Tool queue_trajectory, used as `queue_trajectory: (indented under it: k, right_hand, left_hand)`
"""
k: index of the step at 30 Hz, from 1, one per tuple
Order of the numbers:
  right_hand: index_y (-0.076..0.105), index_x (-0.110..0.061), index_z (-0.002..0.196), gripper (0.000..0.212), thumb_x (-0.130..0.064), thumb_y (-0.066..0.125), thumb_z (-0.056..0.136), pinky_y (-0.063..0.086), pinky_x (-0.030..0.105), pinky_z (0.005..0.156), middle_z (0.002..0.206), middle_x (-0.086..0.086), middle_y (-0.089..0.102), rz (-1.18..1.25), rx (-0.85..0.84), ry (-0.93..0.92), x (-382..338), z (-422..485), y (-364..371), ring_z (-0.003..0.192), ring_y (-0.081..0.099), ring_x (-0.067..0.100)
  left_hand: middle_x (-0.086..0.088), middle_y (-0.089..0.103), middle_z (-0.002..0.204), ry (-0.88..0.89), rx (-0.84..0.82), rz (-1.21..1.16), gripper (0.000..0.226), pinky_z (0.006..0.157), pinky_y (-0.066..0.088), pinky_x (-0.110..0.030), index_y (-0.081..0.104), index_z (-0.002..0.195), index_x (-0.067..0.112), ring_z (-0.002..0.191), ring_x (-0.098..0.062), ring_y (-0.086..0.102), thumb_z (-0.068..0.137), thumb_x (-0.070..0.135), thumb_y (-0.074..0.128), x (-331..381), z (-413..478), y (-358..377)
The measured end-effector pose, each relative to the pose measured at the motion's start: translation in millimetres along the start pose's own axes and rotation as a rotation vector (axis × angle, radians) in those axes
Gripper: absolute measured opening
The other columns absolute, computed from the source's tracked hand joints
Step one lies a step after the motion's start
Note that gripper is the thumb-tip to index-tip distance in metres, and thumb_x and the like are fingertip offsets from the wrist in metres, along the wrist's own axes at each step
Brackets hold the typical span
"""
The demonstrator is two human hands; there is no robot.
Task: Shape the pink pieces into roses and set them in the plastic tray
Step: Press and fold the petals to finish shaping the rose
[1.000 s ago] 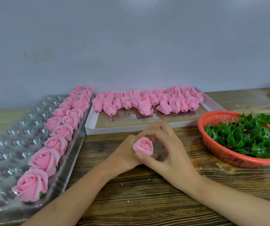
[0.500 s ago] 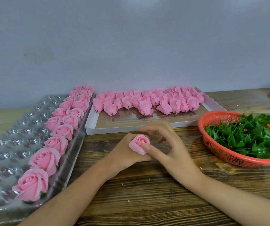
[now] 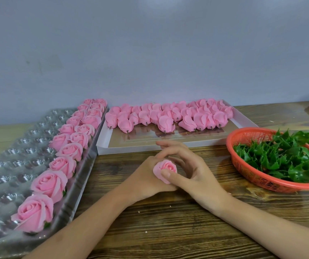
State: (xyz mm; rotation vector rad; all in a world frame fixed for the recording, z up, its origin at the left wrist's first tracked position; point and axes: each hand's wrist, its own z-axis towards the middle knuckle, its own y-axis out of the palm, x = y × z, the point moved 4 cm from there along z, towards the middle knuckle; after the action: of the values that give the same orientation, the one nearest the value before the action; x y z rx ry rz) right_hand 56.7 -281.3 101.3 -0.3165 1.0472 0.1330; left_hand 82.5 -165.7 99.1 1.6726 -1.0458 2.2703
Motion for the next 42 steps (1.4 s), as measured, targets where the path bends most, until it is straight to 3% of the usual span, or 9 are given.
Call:
queue_trajectory:
  k: [4,17,20,23,26,29,34,37,42]
  right_hand:
    - [0.067,-0.021,0.087,0.01,-0.011,0.071,0.087,0.035,0.024,0.108,0.122,-0.003,0.06,-0.078,-0.034,-0.013,3,-1,2,0.137,0.044,0.015]
    - [0.068,-0.015,0.094,0.011,-0.012,0.074,0.086,0.037,0.029,0.109,0.125,-0.001,0.058,-0.112,-0.137,0.036,5,-1,5,0.138,0.041,0.011]
    - [0.07,-0.021,0.103,0.026,-0.027,0.079,0.079,0.043,0.03,0.105,0.133,-0.005,0.059,0.061,-0.111,0.09,3,2,3,0.133,0.05,0.01]
    - [0.069,-0.023,0.114,0.046,-0.047,0.079,0.075,0.048,0.03,0.099,0.132,0.005,0.063,0.355,-0.131,0.171,0,4,3,0.123,0.059,0.02]
    - [0.068,-0.013,0.115,0.055,-0.052,0.076,0.077,0.046,0.032,0.101,0.135,0.016,0.06,0.54,-0.27,0.234,-3,4,7,0.125,0.056,0.027]
    - [0.072,-0.018,0.107,0.045,-0.051,0.076,0.077,0.046,0.03,0.099,0.134,0.013,0.061,0.591,-0.368,0.27,-6,4,12,0.126,0.055,0.025]
    - [0.07,-0.018,0.109,0.03,-0.032,0.073,0.083,0.045,0.034,0.105,0.14,0.015,0.056,0.579,-0.436,0.289,-2,4,11,0.133,0.051,0.027]
    - [0.067,-0.015,0.118,0.037,-0.023,0.075,0.082,0.042,0.035,0.108,0.146,0.013,0.051,0.629,-0.518,0.324,-1,4,9,0.137,0.045,0.026]
    - [0.067,-0.017,0.121,0.046,-0.037,0.077,0.081,0.041,0.036,0.108,0.147,0.01,0.05,0.713,-0.55,0.359,-2,4,10,0.139,0.043,0.026]
  left_hand:
    - [0.019,0.068,0.08,-0.025,-0.015,0.031,0.028,0.072,0.049,-0.014,0.063,0.082,0.035,0.081,0.0,0.064,0.074,0.012,0.079,-4,1,3]
    - [0.026,0.066,0.087,0.023,-0.064,0.042,0.028,0.071,0.046,-0.007,0.062,0.086,0.038,0.086,0.004,0.063,0.079,0.015,0.075,-2,0,3]
    - [0.008,0.069,0.092,0.028,-0.087,-0.097,0.025,0.079,0.051,-0.019,0.066,0.094,0.024,0.09,-0.008,0.065,0.078,0.008,0.076,0,-3,1]
    - [-0.012,0.057,0.068,0.008,-0.166,-0.292,0.016,0.06,0.044,-0.029,0.06,0.071,0.009,0.062,-0.026,0.053,0.076,0.014,0.074,4,-8,7]
    - [0.0,0.038,0.049,0.013,-0.404,-0.401,0.032,0.045,0.024,-0.023,0.044,0.057,0.008,0.042,-0.021,0.026,0.082,0.01,0.064,7,-11,21]
    - [0.005,0.038,0.049,-0.03,-0.543,-0.485,0.03,0.042,0.024,-0.013,0.043,0.058,0.005,0.039,-0.009,0.025,0.083,0.008,0.06,8,-12,25]
    - [0.008,0.04,0.051,-0.107,-0.585,-0.605,0.028,0.038,0.021,-0.012,0.045,0.055,0.012,0.038,-0.005,0.025,0.078,0.008,0.061,4,-14,26]
    - [0.005,0.037,0.05,-0.121,-0.587,-0.595,0.027,0.038,0.02,-0.014,0.046,0.057,0.017,0.038,-0.012,0.019,0.077,0.012,0.063,3,-15,25]
    - [-0.003,0.031,0.049,-0.092,-0.679,-0.622,0.037,0.036,0.013,-0.024,0.046,0.058,0.016,0.038,-0.019,0.014,0.08,0.025,0.074,9,-16,28]
